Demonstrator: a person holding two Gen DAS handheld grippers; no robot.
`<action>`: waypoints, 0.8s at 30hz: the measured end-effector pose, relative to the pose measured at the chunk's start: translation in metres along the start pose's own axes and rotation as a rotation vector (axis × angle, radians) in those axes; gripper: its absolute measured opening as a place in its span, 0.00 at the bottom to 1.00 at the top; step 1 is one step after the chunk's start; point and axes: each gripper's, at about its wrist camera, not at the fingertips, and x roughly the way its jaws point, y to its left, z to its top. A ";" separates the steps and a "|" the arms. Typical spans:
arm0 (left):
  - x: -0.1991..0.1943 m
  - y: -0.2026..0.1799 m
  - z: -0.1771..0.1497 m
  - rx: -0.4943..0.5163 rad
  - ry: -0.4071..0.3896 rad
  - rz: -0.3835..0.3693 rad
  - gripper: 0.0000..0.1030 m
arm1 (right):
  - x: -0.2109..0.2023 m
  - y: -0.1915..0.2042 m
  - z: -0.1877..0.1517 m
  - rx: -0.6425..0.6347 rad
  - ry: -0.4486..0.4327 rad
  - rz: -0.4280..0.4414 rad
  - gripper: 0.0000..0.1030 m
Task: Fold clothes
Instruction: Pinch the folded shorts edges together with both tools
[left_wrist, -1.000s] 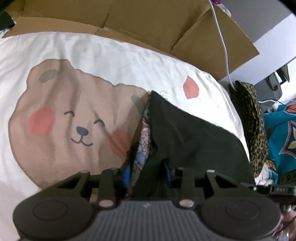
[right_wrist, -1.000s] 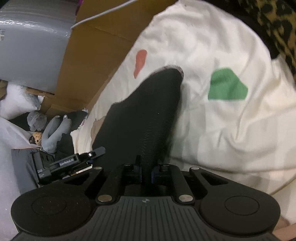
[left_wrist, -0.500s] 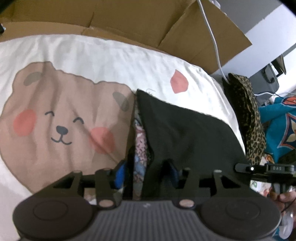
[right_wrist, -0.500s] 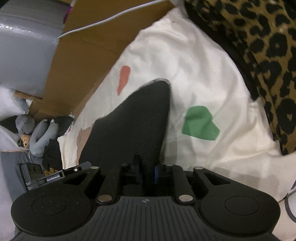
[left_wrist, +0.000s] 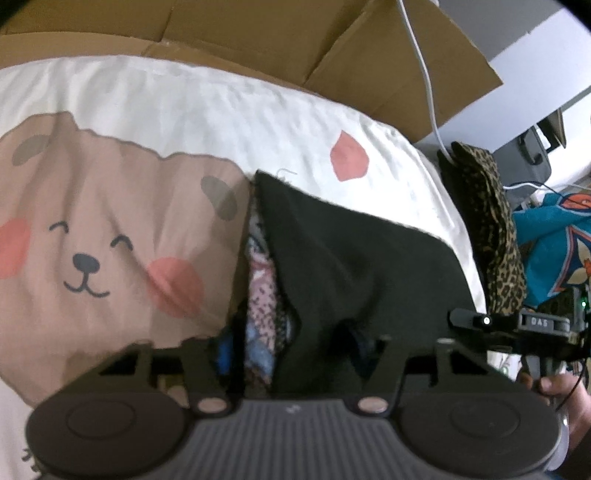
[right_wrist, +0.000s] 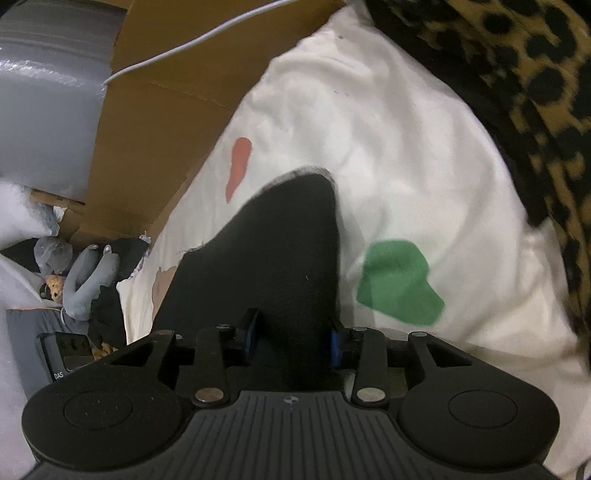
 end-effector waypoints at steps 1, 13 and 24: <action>-0.003 0.001 0.000 -0.002 -0.005 -0.009 0.40 | 0.000 0.003 0.001 -0.014 -0.006 0.001 0.19; 0.003 0.012 0.005 -0.054 0.020 -0.055 0.70 | -0.007 -0.002 0.000 0.010 0.015 0.015 0.40; 0.009 0.000 0.010 0.008 0.020 -0.036 0.42 | 0.014 0.003 -0.010 -0.016 0.075 0.055 0.24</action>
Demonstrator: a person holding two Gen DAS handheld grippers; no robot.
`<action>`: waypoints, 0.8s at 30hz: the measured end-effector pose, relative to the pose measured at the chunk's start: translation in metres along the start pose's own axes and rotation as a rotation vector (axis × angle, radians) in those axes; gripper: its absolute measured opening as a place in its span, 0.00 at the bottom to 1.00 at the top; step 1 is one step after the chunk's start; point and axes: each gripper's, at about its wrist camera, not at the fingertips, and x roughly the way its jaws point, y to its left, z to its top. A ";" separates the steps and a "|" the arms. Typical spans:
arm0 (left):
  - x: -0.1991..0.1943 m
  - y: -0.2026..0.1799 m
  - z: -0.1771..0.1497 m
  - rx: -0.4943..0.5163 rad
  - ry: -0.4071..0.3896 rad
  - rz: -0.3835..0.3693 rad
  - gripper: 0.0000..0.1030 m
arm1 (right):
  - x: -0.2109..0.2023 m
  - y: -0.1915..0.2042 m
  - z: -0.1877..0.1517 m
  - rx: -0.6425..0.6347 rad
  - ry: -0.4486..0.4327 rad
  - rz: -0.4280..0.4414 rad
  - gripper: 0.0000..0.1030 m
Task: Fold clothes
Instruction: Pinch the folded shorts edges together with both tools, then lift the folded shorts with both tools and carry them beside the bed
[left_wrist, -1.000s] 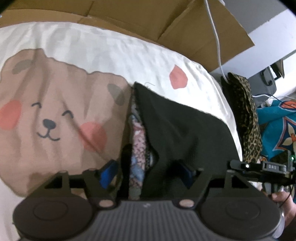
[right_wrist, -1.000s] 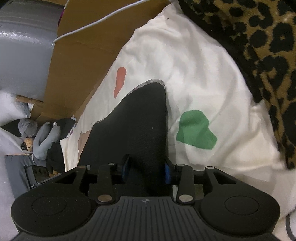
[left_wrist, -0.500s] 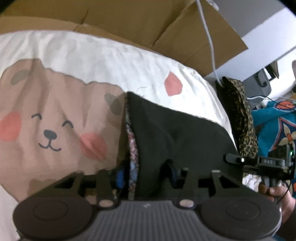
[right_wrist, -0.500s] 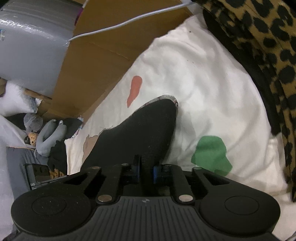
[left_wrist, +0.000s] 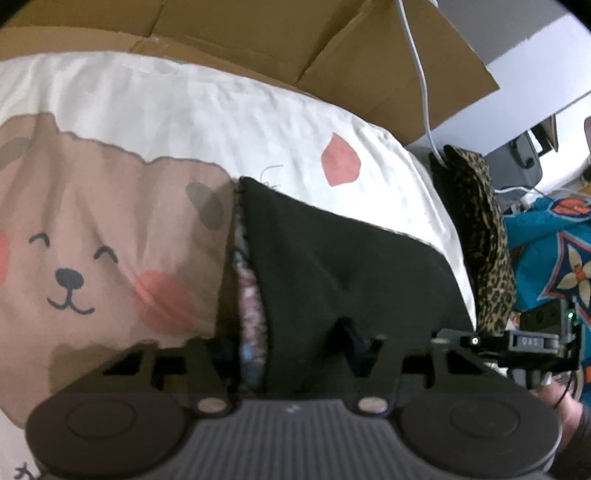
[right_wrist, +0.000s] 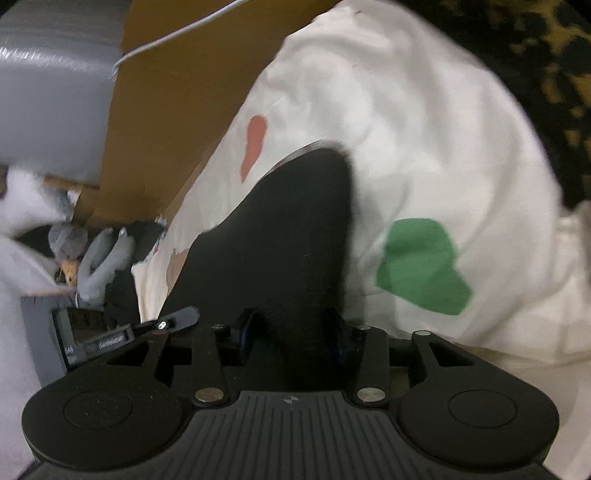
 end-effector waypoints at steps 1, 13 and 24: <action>-0.001 -0.001 0.000 0.002 -0.001 0.002 0.40 | 0.002 0.003 -0.001 -0.013 0.004 -0.004 0.18; -0.022 -0.034 -0.005 0.049 -0.065 0.103 0.29 | -0.017 0.048 -0.008 -0.113 -0.040 -0.106 0.09; -0.066 -0.065 -0.013 0.080 -0.181 0.138 0.29 | -0.046 0.090 -0.014 -0.214 -0.100 -0.145 0.09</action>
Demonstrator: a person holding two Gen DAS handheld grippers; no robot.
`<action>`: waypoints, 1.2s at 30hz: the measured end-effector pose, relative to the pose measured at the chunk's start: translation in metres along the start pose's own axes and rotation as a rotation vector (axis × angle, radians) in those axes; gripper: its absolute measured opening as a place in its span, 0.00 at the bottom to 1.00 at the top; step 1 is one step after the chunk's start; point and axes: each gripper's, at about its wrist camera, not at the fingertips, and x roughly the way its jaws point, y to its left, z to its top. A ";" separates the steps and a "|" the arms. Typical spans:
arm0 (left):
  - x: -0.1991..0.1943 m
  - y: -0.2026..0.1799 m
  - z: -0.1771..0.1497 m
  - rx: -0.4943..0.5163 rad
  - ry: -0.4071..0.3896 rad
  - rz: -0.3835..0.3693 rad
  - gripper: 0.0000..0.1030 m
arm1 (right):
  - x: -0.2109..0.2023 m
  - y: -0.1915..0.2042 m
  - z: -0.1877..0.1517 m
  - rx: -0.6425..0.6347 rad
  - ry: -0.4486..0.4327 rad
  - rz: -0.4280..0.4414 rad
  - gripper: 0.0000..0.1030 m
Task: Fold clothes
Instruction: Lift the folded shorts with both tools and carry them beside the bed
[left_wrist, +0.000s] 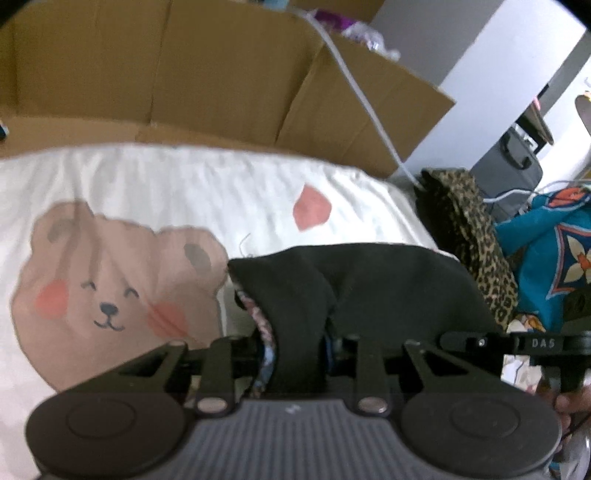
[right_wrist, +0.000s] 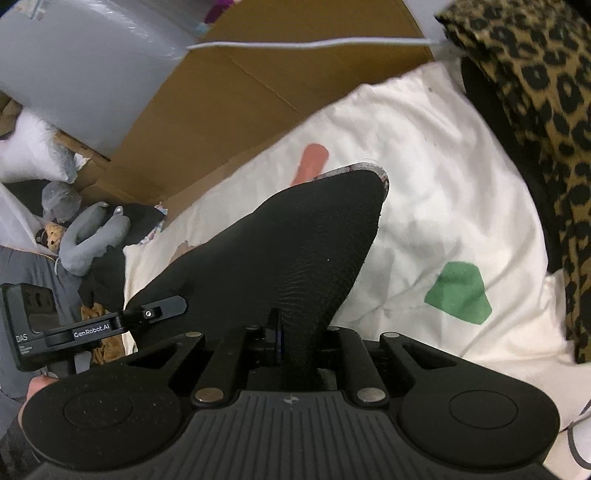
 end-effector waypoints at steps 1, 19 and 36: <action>-0.004 -0.001 0.001 -0.012 -0.011 0.001 0.29 | -0.003 0.006 0.001 -0.021 -0.014 -0.008 0.09; -0.095 -0.061 0.007 0.059 -0.237 0.064 0.28 | -0.077 0.091 0.011 -0.240 -0.216 -0.007 0.09; -0.128 -0.119 0.018 0.131 -0.310 0.091 0.28 | -0.138 0.127 0.018 -0.366 -0.347 -0.020 0.09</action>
